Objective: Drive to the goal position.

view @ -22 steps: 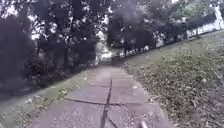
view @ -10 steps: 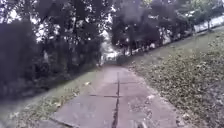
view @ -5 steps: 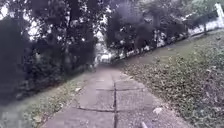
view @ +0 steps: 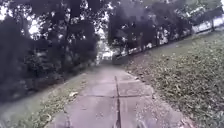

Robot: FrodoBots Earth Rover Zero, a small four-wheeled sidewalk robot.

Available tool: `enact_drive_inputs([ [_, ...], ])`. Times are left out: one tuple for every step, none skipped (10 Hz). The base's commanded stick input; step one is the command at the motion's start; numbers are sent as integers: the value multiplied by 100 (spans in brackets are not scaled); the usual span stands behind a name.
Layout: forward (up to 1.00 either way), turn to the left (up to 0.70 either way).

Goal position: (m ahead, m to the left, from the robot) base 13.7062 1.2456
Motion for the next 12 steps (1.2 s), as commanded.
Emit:
enact_drive_inputs([
  [85,-7],
  [85,-1],
  [85,0],
  [85,0],
  [85,0],
  [85,0],
  [85,0],
  [85,0],
  [85,0],
  [85,0],
  [85,0],
  [85,0],
])
